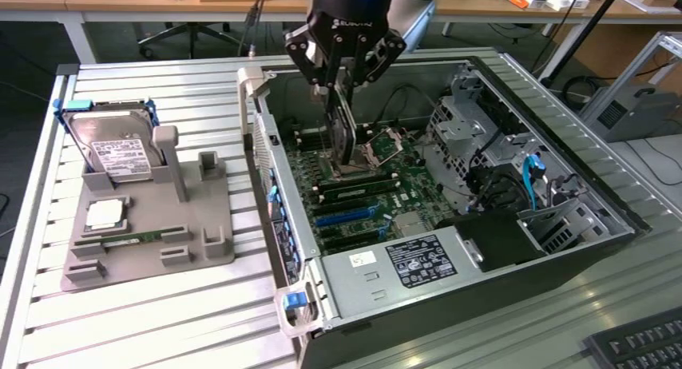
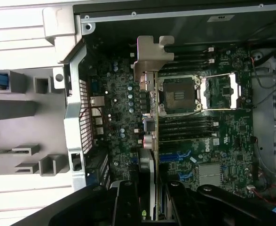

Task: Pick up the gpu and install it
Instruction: 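Pick up the gpu and move the gpu toward the slot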

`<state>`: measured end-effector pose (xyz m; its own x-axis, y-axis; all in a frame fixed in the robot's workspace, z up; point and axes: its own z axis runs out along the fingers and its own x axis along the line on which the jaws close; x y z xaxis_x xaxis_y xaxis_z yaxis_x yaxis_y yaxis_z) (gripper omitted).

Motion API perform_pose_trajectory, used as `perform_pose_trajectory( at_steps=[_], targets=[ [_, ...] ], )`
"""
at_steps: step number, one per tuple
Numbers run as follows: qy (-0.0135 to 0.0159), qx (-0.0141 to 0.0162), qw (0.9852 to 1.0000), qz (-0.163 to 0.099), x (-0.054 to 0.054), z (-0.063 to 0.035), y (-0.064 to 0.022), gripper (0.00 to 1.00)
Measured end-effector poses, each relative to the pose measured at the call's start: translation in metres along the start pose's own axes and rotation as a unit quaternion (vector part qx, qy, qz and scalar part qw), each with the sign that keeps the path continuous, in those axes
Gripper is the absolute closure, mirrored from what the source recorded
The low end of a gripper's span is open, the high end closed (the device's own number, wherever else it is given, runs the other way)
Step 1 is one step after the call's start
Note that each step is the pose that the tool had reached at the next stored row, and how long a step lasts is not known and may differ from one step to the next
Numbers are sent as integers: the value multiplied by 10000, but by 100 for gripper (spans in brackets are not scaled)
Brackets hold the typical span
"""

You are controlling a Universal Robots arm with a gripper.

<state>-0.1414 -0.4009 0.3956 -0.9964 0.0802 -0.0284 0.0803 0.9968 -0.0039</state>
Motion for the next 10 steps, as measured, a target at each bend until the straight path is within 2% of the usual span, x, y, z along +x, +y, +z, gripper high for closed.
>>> perform_pose_trajectory(
  at_steps=[10],
  targets=[
    [-1, 19, 10000, -1, -124, 24, -2, 73]
  ],
)
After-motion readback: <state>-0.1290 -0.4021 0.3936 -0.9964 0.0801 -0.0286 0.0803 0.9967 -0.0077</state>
